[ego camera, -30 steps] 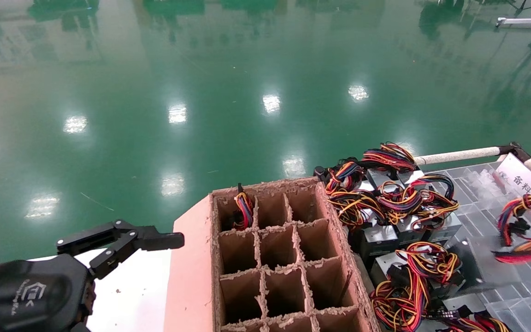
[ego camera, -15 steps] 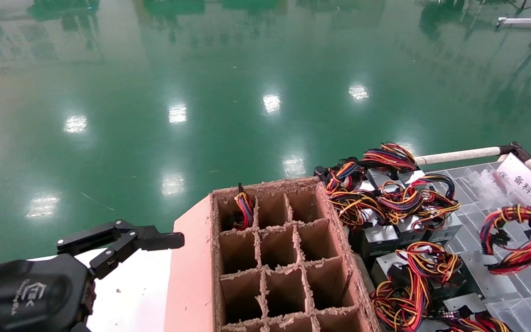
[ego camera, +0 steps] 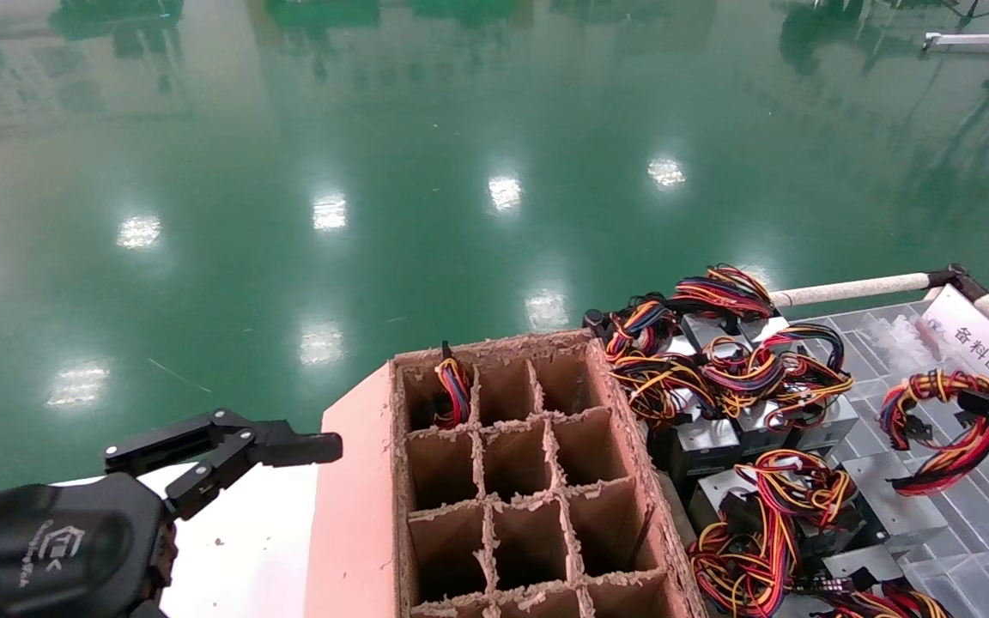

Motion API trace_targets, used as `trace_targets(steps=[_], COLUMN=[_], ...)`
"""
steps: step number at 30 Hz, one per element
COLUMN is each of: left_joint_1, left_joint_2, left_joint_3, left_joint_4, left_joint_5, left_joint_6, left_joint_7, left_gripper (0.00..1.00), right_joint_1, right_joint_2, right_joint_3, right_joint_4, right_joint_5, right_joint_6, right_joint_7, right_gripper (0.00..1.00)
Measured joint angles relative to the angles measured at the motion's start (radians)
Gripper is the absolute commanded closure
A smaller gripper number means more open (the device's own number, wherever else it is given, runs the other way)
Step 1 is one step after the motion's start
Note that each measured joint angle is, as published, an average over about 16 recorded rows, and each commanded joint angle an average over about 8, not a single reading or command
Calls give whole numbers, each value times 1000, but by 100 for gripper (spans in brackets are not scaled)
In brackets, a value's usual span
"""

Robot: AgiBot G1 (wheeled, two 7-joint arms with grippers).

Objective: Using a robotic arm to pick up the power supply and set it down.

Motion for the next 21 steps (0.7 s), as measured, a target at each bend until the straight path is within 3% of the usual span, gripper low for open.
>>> trace_targets(steps=[12,21], left_joint_1=[0,0], left_joint_2=[0,0], left_joint_3=[0,1], left_joint_4=[0,1], left_joint_5=[0,0], left_joint_6=[0,0], left_joint_7=[0,1], left_gripper=[0,0], right_joint_1=[14,-1], right_joint_2=[-6,-18], right_joint_3=[-1,0], right_joint_4=[24,116], right_joint_5=[1,23], right_joint_6=[-40,-65], right_joint_7=[33,98], right_gripper=[0,0])
